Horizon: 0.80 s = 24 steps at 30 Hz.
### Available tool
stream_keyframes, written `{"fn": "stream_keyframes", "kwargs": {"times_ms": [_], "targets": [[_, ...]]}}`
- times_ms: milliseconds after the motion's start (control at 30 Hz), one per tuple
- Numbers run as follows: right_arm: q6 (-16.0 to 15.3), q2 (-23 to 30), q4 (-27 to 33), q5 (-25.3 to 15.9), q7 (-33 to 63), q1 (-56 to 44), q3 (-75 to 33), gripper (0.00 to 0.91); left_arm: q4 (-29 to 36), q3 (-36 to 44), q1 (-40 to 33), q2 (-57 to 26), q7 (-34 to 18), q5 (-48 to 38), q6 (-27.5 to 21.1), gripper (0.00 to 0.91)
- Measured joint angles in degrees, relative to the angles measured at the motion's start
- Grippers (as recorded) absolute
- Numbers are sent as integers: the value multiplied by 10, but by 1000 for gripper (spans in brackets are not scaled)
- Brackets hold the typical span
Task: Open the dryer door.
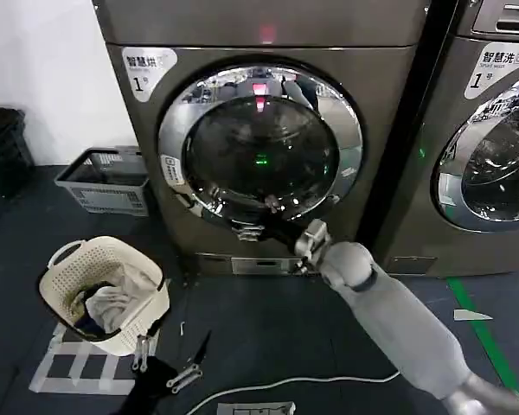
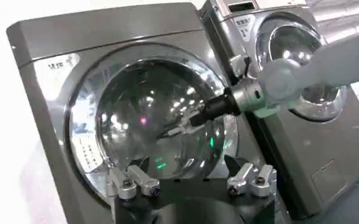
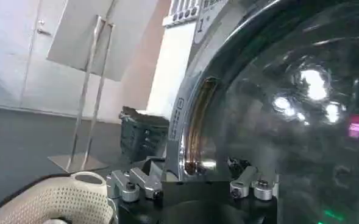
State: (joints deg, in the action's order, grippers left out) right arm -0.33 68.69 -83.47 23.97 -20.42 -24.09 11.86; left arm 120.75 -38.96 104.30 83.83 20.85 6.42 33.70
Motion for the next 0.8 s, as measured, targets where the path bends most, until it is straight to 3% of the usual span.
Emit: {"fn": "stream_keyframes", "kwargs": {"times_ms": [800], "targets": [[18, 104, 148, -29, -8, 76, 29, 907, 4, -6, 1, 3, 1, -1, 4, 907]]}}
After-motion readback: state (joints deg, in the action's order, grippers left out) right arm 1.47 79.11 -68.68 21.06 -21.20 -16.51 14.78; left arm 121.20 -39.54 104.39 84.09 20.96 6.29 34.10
